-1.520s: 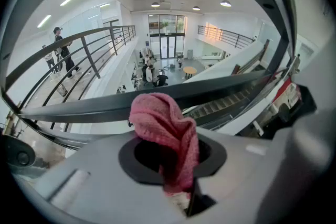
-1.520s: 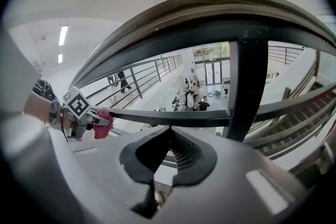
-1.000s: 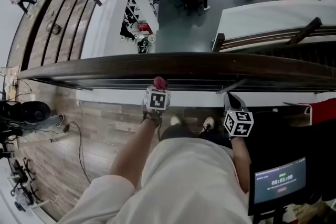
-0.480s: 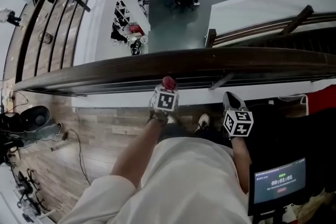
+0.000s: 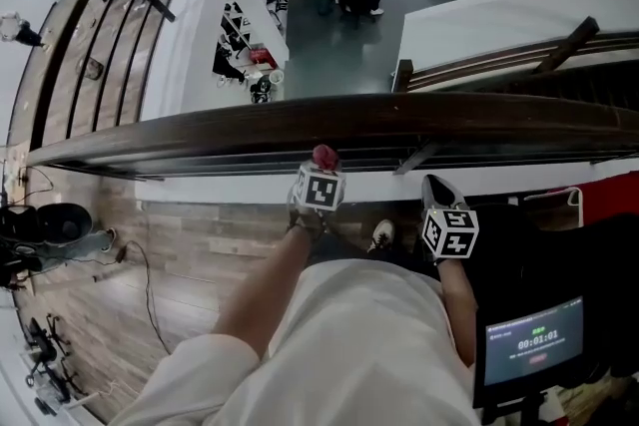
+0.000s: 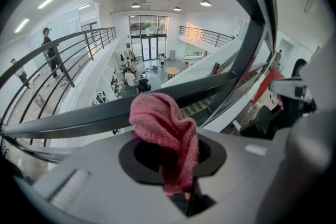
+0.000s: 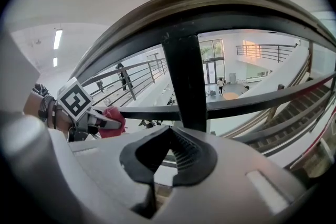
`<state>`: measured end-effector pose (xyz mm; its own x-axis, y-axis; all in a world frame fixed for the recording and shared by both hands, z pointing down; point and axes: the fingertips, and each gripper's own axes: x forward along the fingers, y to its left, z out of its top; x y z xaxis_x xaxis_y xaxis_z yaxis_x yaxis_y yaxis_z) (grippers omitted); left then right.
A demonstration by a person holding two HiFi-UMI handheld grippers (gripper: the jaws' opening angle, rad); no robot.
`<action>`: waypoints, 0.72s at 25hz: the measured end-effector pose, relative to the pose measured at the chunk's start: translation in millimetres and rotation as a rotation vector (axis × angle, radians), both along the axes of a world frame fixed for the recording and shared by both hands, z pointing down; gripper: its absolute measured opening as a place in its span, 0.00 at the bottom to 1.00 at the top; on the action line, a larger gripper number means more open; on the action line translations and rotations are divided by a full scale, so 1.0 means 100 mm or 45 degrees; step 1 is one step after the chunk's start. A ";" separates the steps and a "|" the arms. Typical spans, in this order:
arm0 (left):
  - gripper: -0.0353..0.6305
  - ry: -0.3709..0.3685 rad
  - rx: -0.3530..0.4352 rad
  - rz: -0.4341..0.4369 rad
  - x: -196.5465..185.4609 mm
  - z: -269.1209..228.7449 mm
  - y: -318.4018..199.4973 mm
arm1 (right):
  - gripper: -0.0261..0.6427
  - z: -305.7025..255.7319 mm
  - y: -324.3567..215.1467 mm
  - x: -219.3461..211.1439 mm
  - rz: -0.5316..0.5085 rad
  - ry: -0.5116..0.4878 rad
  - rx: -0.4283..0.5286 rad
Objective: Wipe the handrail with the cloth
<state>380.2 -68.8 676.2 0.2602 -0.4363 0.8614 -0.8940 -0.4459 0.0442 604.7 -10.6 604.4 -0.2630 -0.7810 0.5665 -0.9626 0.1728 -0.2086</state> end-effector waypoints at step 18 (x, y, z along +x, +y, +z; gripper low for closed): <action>0.19 0.102 -0.025 0.214 1.03 0.07 0.05 | 0.04 0.08 0.16 0.34 0.037 0.022 -0.026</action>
